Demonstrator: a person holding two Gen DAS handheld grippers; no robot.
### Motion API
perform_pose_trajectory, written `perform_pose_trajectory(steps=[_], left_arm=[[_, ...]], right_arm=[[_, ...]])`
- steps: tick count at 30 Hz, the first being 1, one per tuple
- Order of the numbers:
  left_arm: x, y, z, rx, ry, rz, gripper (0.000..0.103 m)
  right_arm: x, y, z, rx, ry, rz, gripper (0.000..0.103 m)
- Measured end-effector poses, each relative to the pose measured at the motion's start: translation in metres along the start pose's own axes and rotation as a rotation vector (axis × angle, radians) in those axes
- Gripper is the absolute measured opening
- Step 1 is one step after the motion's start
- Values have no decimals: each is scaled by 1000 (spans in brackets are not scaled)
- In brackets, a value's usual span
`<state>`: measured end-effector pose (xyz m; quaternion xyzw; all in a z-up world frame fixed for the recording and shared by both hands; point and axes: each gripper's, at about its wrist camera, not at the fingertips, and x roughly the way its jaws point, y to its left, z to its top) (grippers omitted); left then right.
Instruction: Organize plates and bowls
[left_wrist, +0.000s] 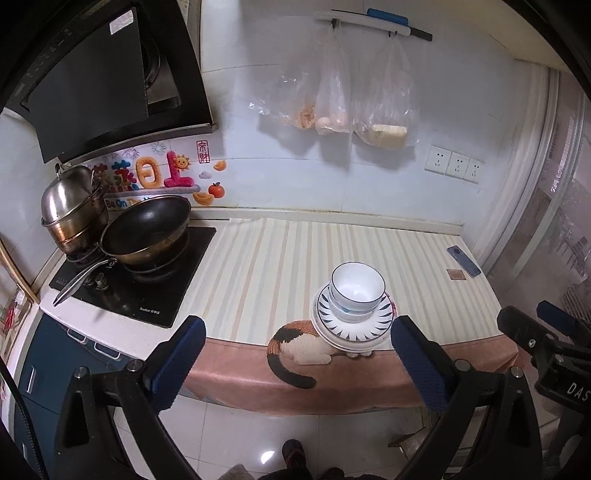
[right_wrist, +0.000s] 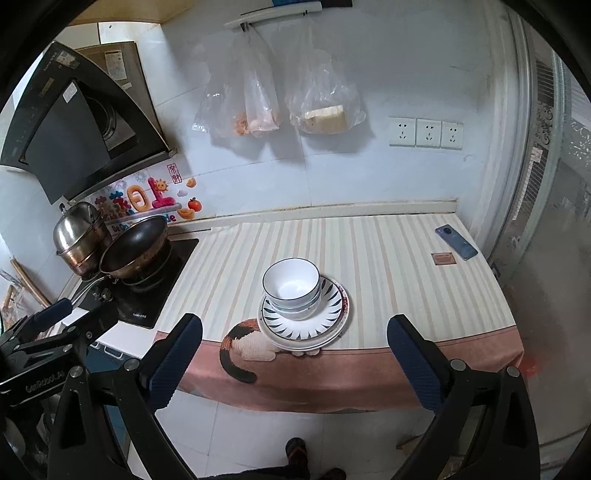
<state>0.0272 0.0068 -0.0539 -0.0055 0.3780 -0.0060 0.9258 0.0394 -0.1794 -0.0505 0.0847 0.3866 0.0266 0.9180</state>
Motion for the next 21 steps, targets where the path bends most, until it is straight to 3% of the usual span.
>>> perform_pose_trajectory(steps=[21], left_arm=[[-12,8,-10,-14,-13,13,103]], right_arm=[[-6,5,-4,-21,-10,2,103]])
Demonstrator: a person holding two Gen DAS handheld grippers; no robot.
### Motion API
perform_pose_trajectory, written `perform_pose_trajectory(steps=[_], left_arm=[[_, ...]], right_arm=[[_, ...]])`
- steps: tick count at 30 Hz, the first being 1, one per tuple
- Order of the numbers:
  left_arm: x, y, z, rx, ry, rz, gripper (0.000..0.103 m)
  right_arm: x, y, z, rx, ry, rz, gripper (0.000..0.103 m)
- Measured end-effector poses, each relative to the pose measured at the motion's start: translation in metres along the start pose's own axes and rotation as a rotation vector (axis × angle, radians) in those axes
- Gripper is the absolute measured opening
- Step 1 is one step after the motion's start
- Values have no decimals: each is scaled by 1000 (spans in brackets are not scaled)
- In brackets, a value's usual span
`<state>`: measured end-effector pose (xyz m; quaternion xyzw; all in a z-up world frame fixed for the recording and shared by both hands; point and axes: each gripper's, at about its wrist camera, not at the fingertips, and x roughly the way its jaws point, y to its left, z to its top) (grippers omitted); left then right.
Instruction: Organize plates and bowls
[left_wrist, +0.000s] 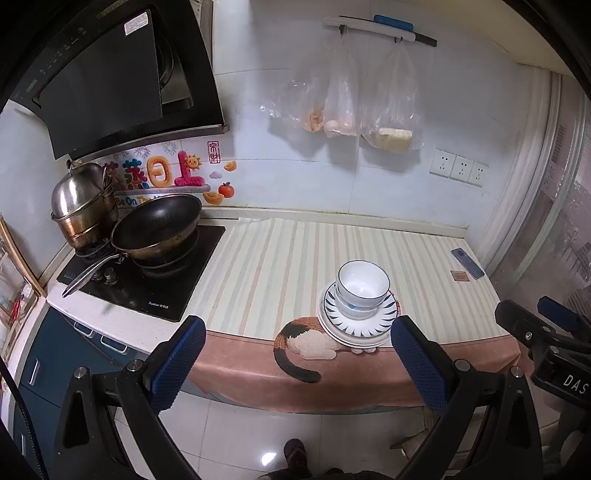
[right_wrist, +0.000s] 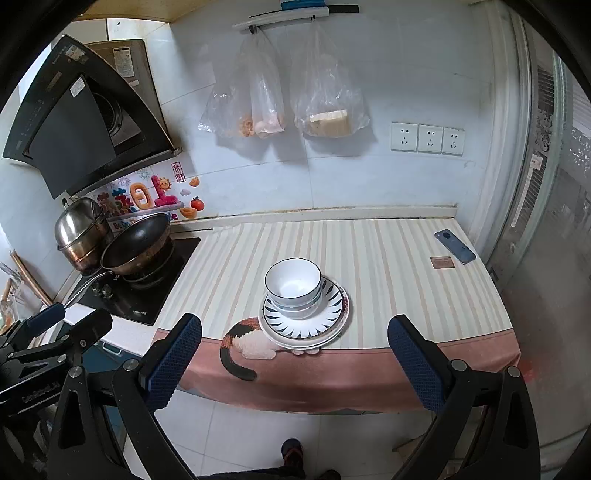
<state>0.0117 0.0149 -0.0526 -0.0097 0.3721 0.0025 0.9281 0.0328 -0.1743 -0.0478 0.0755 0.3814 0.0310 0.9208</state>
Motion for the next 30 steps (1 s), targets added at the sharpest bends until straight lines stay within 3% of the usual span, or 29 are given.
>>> perform_pose_trajectory(steps=[30], left_arm=[[-4,-2,2,11,-9,10,103]], right_arm=[[2,-19,-2,-3,5,5,103]])
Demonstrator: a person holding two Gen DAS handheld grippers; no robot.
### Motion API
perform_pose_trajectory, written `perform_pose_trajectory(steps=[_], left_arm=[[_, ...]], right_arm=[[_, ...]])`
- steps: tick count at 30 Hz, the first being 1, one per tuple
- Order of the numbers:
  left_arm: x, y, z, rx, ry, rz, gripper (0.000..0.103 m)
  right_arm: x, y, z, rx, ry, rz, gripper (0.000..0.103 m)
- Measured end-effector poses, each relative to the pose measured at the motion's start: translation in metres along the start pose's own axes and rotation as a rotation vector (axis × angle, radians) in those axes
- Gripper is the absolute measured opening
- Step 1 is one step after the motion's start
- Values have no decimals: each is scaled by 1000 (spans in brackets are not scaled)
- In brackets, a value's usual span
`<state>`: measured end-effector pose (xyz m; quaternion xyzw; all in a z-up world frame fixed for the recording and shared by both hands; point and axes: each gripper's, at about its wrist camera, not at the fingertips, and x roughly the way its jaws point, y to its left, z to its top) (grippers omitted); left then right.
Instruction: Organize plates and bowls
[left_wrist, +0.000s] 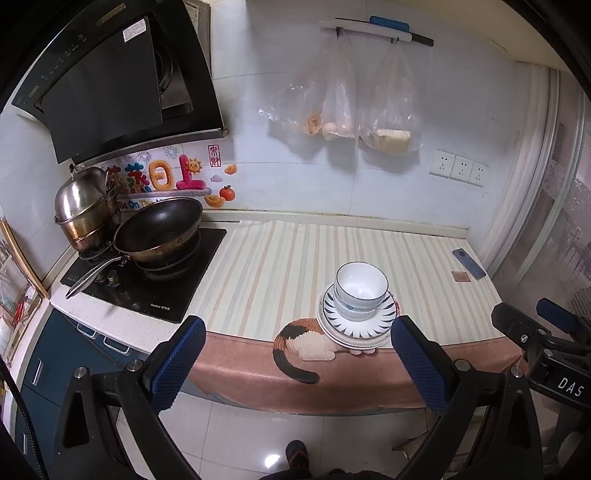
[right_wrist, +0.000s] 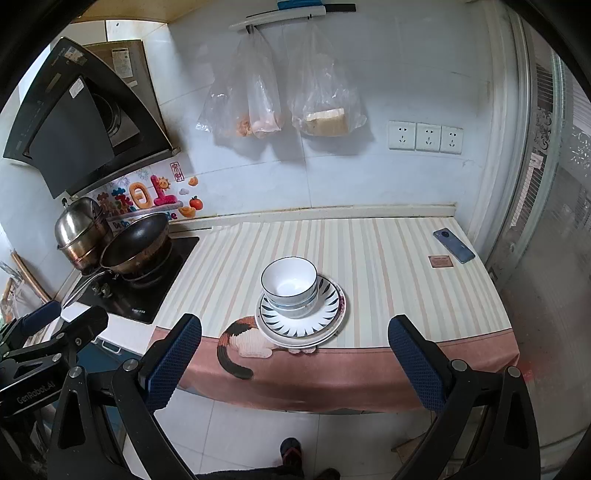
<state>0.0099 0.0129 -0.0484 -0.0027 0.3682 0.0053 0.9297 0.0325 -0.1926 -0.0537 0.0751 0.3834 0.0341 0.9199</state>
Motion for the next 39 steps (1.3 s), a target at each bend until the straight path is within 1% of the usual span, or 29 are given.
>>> perform_pose_trajectory(steps=[23,39], left_arm=[[3,1,3,8,3,-15,103],[1,-5,3,10,8,-16,103]], right_arm=[[0,-1,-1,-4,2,-5,103],[-1,-11,-2,-9,12,-5,103]])
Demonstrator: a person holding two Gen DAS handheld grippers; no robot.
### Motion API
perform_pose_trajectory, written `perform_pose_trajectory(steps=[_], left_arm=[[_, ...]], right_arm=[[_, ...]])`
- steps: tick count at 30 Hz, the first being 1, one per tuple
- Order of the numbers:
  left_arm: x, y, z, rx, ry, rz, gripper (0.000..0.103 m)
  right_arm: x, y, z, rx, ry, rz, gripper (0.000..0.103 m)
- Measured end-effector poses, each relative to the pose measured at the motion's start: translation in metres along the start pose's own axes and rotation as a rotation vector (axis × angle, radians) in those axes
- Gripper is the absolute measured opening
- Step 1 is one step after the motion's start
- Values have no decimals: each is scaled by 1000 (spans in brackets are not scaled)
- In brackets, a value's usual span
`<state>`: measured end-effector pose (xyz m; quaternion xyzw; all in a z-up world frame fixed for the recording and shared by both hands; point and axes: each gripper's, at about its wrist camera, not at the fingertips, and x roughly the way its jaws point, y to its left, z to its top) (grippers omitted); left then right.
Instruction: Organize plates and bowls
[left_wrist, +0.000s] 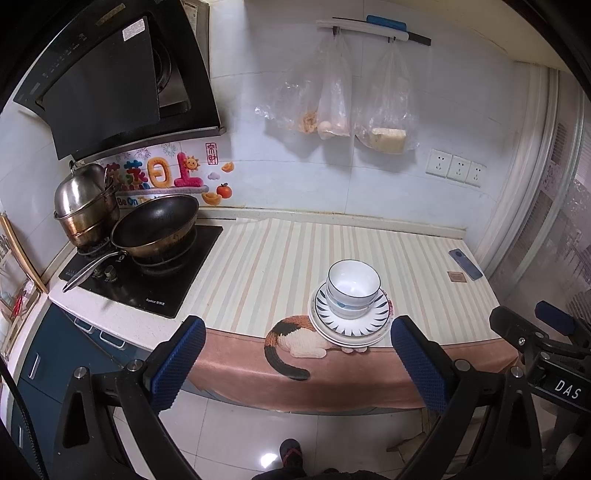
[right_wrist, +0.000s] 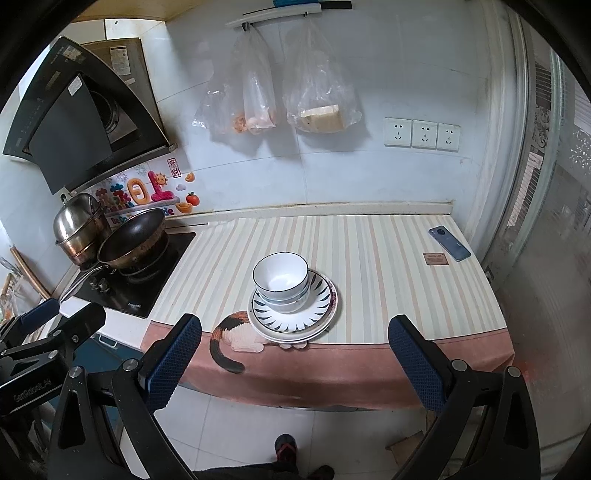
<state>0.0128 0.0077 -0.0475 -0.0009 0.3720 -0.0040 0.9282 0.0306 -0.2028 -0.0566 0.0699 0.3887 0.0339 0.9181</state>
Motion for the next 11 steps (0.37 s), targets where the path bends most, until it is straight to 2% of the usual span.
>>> perform_pose_trajectory(steps=[11], left_arm=[[2,-8,-3,1,-8,13,103]], right_arm=[[0,1,-1,1,0,-1,103]])
